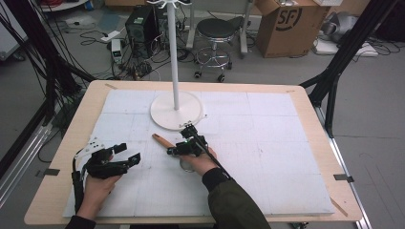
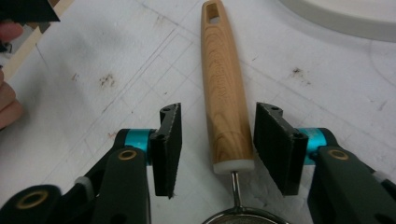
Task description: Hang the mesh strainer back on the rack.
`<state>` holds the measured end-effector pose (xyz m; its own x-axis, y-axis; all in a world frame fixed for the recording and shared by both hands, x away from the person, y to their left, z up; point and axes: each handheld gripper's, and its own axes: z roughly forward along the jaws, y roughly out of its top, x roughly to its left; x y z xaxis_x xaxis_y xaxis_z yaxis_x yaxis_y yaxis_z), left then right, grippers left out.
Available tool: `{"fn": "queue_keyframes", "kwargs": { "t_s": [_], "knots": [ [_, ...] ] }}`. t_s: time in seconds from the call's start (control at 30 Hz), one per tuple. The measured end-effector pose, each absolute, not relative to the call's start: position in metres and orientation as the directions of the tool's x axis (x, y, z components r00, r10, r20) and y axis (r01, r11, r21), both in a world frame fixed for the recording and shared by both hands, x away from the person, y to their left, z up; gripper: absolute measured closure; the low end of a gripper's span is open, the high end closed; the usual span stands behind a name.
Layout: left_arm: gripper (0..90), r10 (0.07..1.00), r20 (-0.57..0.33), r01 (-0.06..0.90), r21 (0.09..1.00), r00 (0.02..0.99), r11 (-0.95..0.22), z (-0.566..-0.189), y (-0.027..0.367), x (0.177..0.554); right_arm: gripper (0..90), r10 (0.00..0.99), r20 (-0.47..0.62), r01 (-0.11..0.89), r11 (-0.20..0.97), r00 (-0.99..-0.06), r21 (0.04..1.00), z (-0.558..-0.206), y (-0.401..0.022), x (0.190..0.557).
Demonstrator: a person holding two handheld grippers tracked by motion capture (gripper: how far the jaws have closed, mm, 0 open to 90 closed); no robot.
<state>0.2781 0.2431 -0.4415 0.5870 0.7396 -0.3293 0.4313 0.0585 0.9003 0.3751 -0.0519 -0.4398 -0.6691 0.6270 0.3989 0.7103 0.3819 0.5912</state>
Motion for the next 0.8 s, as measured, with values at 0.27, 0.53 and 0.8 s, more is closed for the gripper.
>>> {"fn": "queue_keyframes", "kwargs": {
  "t_s": [0.27,0.53,0.8],
  "knots": [
    [14.9,0.741,-0.326,0.439,0.897,0.587,0.047,-0.442,0.241,0.279,53.0,0.627,0.359,0.689,0.424,-0.691,0.588,-0.441,-0.048,0.372],
    [14.9,0.745,-0.324,0.447,0.894,0.583,0.039,-0.444,0.24,0.28,58.1,0.627,0.269,0.633,0.478,-0.731,0.608,-0.441,-0.044,0.368],
    [14.9,0.745,-0.321,0.446,0.894,0.584,0.036,-0.443,0.238,0.279,65.3,0.625,0.168,0.574,0.534,-0.762,0.621,-0.442,-0.04,0.363]
  ]
}}
